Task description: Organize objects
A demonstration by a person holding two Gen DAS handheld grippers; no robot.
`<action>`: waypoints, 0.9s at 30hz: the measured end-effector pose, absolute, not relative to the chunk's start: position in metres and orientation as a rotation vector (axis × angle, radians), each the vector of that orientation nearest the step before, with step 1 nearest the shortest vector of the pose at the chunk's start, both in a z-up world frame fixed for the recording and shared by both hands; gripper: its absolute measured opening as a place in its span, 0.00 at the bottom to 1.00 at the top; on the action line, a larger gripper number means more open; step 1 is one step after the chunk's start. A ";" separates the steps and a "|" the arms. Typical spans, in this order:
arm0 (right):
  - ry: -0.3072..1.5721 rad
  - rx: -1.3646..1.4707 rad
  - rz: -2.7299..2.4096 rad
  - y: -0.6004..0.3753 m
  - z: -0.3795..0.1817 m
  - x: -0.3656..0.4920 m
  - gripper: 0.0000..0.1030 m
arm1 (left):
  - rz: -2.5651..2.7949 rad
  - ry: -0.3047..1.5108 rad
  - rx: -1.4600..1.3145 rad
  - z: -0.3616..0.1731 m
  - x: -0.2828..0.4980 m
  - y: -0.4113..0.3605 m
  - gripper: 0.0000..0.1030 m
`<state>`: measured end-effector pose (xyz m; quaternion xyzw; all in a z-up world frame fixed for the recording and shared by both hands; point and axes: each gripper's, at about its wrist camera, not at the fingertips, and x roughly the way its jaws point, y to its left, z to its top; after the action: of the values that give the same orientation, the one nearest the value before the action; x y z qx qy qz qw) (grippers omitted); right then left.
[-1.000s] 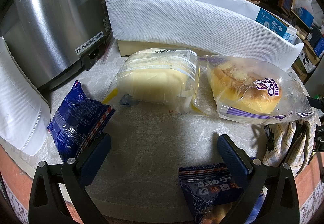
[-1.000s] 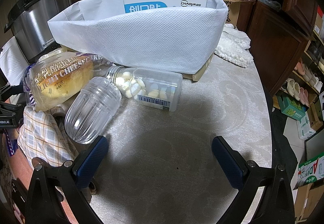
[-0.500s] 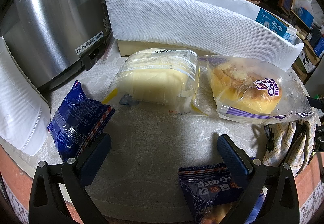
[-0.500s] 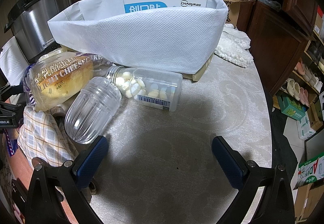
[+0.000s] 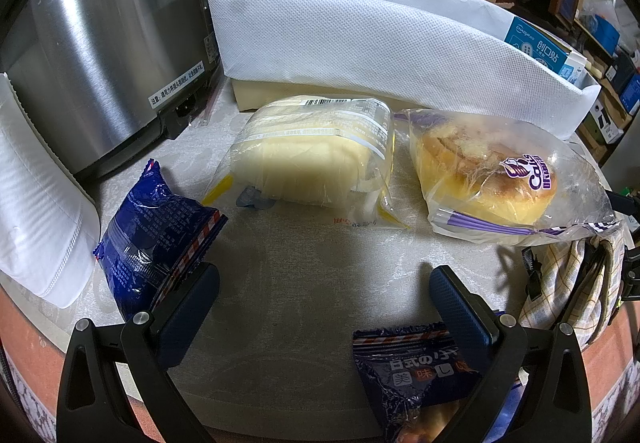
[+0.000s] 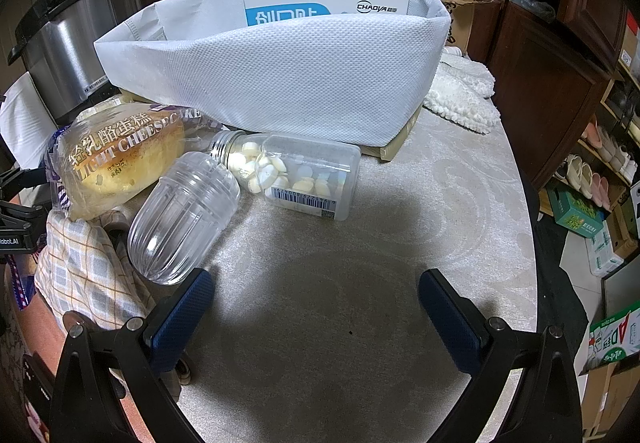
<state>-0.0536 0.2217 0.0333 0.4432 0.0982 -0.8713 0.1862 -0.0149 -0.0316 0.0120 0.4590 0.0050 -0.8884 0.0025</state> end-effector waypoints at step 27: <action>0.222 1.445 -2.484 0.213 0.029 -0.057 1.00 | -2.786 0.016 1.440 0.012 -0.015 -0.032 1.00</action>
<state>-0.0574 0.2135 0.0286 0.4973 0.0762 -0.8545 0.1293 -0.0153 -0.0315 0.0125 0.4591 0.0050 -0.8884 0.0027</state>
